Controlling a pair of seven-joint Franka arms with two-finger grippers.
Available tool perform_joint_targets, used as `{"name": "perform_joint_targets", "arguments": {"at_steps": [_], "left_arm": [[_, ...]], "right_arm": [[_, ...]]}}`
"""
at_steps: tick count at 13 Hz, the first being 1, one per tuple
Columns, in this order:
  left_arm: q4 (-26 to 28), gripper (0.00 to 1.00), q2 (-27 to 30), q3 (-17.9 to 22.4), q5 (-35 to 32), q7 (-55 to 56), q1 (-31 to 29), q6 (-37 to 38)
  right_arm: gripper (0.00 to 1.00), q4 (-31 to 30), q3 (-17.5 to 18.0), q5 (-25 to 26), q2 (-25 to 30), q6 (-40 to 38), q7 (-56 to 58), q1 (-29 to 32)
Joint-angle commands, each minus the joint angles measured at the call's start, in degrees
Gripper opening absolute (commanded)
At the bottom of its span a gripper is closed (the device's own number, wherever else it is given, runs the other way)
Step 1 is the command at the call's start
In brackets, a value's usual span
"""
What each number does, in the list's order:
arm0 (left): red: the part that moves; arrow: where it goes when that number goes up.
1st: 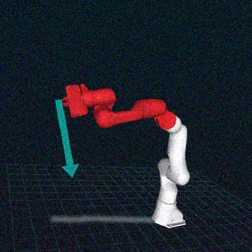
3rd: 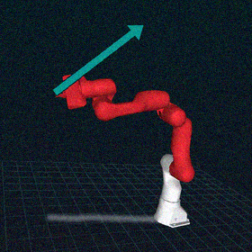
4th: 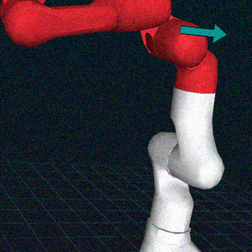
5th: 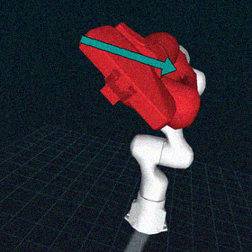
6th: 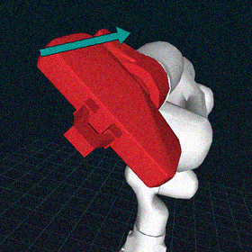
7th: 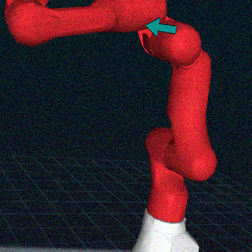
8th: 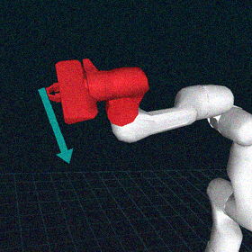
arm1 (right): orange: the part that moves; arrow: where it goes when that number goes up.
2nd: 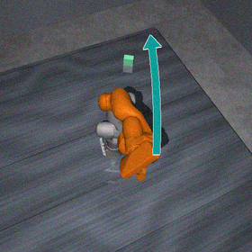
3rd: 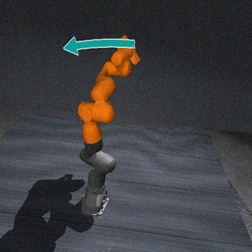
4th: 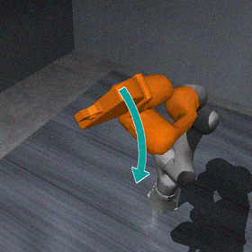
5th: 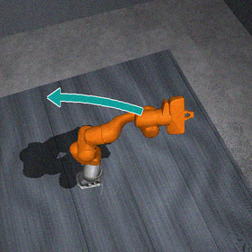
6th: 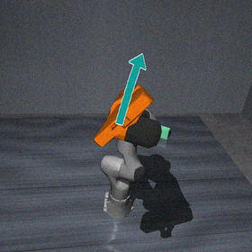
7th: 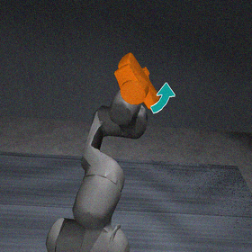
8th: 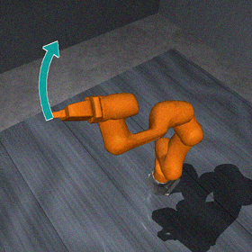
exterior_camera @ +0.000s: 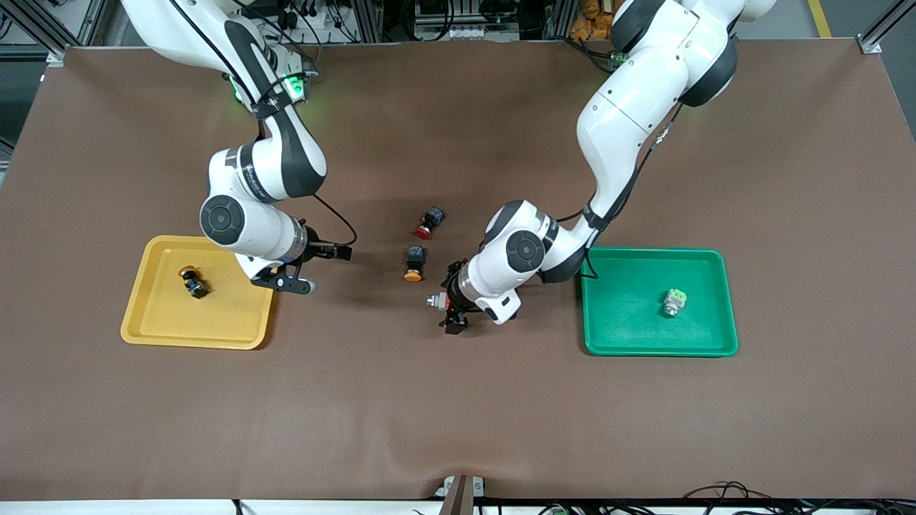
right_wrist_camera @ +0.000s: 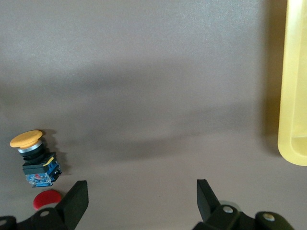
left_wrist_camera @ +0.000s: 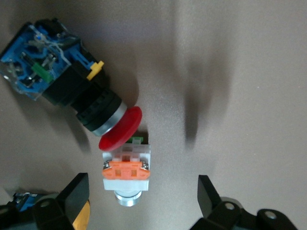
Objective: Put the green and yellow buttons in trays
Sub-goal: 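Grasp the white orange-labelled button with the left gripper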
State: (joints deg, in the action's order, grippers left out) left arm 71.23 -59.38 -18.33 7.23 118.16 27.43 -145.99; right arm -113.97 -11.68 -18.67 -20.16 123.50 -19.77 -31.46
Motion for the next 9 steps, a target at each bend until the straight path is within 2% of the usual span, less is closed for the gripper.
{"name": "perform_joint_targets", "arguments": {"at_steps": [1,4,5,6,8,9], "left_arm": [[-1.71,1.0,-1.88,0.49,1.03,1.72,0.78,-2.1],[-1.45,0.87,-2.06,0.58,1.03,1.72,1.04,-2.81],[-1.36,0.76,-2.06,0.66,1.03,1.63,1.04,-2.81],[-1.27,0.61,-2.06,0.66,1.03,1.55,1.04,-2.81],[-1.27,0.02,-1.36,0.66,0.94,1.37,0.95,-2.54],[-1.27,0.0,-1.01,0.58,0.85,1.37,0.69,-2.37]], "right_arm": [[1.0,-0.82,-0.45,-0.66,0.47,0.6,-0.8,-0.62],[1.0,-0.82,-0.45,-0.66,0.47,0.6,-0.71,-0.62],[1.0,-0.82,-0.45,-0.66,0.47,0.69,-0.71,-0.62],[1.0,-0.82,-0.45,-0.66,0.47,0.69,-0.71,-0.62],[1.0,-0.82,-0.45,-0.66,0.47,0.6,-0.71,-0.62],[1.0,-0.82,-0.45,-0.66,0.47,0.52,-0.71,-0.62]]}}
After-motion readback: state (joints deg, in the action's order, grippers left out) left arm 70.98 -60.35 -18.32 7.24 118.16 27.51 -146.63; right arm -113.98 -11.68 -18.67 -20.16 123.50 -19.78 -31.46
